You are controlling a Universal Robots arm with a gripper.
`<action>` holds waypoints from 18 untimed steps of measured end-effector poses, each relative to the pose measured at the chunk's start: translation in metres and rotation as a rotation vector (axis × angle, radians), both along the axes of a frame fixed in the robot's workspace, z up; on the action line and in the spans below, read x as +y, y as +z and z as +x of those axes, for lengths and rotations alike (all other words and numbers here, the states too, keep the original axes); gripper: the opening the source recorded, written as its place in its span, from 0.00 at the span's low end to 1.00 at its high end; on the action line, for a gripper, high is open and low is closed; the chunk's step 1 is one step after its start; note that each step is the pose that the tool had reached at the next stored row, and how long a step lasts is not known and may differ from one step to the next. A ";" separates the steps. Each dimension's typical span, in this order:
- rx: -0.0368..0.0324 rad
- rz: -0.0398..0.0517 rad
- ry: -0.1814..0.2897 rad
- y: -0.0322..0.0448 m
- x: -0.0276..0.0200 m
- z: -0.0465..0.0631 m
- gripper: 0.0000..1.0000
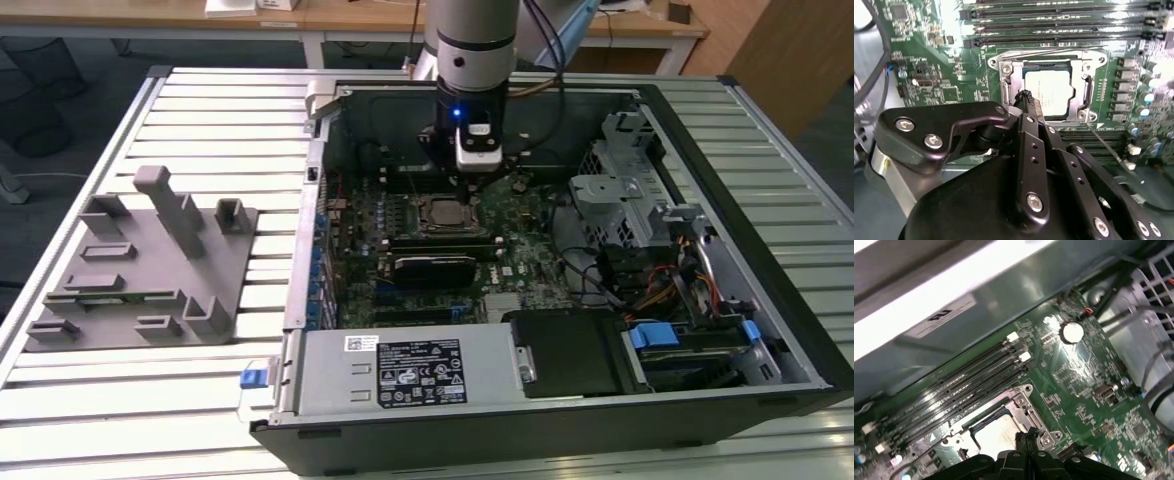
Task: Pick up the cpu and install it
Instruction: 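Close the cpu cover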
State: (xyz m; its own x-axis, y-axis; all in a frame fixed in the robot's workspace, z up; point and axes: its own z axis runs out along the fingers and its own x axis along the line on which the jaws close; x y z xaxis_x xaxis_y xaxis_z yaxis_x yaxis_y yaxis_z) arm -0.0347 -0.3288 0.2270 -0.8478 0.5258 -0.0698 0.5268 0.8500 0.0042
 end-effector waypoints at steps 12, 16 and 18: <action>0.0001 -0.0001 0.217 -0.0001 0.0000 0.000 0.11; 0.0001 -0.0001 0.291 -0.0002 0.0000 0.000 0.11; 0.0000 0.0000 0.327 -0.0003 0.0000 0.000 0.11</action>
